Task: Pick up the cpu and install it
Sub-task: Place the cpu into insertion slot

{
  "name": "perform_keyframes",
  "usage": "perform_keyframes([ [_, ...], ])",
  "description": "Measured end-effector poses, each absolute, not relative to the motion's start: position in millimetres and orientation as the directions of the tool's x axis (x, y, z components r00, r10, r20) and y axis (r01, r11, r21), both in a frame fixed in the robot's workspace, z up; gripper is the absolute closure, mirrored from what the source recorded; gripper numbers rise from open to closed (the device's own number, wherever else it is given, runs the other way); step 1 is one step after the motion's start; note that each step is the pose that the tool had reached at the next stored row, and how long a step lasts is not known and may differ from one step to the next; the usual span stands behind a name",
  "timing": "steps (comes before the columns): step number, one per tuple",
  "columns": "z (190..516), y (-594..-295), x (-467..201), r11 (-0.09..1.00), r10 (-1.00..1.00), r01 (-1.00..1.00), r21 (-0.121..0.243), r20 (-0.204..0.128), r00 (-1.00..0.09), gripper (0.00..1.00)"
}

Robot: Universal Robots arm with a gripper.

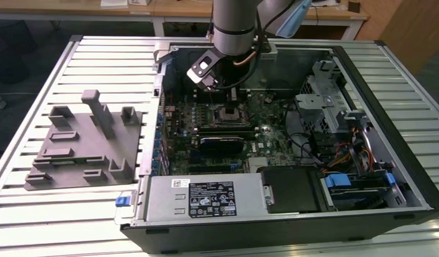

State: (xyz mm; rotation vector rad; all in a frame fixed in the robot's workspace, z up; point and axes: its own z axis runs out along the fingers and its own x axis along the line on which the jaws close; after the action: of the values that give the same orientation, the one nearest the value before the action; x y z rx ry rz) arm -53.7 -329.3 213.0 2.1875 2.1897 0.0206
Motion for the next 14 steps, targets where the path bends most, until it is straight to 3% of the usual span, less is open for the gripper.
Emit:
perform_keyframes([
  [3, 218, -329, -54, 0.002, 1.0, 0.999, 0.042, -0.024, -0.001, 0.77],
  [7, 224, -329, -54, 0.003, 1.0, 0.999, 0.042, -0.024, -0.002, 0.89],
  [14, 238, -329, -54, 0.004, 1.0, 0.999, 0.042, -0.023, -0.003, 0.89],
])
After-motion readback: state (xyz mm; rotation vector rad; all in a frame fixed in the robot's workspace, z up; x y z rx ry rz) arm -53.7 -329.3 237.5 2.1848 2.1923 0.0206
